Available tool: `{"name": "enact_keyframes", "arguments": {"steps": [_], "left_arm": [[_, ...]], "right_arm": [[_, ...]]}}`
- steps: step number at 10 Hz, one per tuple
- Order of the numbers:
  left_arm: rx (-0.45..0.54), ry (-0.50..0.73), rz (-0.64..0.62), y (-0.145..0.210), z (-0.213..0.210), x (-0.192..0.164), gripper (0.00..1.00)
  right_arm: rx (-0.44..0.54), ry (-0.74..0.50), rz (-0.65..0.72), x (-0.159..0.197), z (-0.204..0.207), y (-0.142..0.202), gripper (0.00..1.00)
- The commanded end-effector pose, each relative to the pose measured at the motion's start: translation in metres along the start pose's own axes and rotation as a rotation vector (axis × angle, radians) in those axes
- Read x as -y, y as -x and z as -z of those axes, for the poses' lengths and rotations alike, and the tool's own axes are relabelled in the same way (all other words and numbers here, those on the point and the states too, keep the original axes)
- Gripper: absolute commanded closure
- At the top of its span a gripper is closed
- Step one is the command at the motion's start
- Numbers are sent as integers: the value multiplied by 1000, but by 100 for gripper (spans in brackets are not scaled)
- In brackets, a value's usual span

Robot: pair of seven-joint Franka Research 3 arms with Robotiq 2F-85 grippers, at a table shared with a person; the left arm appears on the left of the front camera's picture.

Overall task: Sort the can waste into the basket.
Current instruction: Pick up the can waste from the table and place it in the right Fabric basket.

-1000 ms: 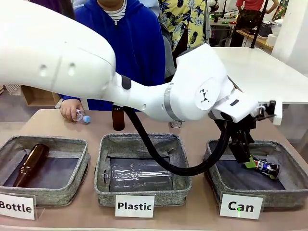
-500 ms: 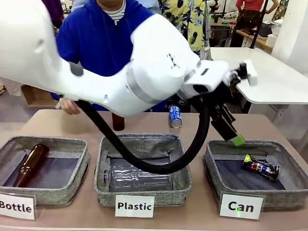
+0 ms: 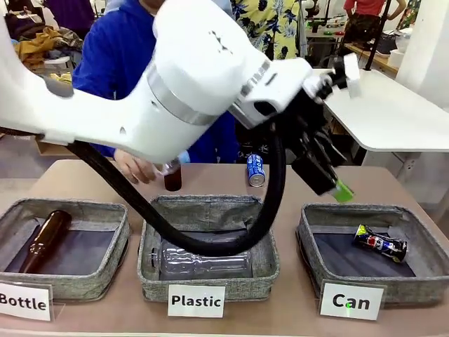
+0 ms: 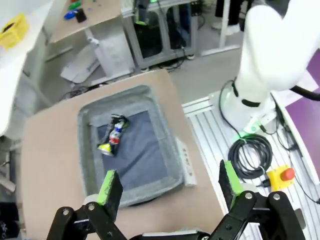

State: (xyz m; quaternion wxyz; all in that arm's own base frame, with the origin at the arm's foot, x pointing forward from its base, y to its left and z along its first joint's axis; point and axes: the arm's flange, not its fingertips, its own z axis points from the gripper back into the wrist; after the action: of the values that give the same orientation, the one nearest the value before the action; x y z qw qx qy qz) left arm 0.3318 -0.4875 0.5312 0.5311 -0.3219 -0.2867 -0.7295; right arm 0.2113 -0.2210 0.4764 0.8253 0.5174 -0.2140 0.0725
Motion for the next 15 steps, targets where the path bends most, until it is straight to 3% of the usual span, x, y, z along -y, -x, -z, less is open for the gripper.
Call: {"name": "enact_keyframes", "arguments": {"steps": [1,3,8,10,12,15], "left_arm": [[-43,39,17,2,30,5,0],[-63,35,14,2,47,2,0],[-45,10,-22,5,42,-7,0],[-46,0,-109,9,34,-5,0],[-60,-69,-198,22,0,-5,0],[-11,-46,-300,60,-92,5,0]], "right_arm": [[84,-7,45,18,-28,11,0],[130,-34,68,32,-44,20,0],[105,-23,67,34,-39,18,0],[102,-25,63,33,-36,15,0],[80,-22,39,24,-19,5,0],[7,-9,-59,-9,33,-30,0]]}}
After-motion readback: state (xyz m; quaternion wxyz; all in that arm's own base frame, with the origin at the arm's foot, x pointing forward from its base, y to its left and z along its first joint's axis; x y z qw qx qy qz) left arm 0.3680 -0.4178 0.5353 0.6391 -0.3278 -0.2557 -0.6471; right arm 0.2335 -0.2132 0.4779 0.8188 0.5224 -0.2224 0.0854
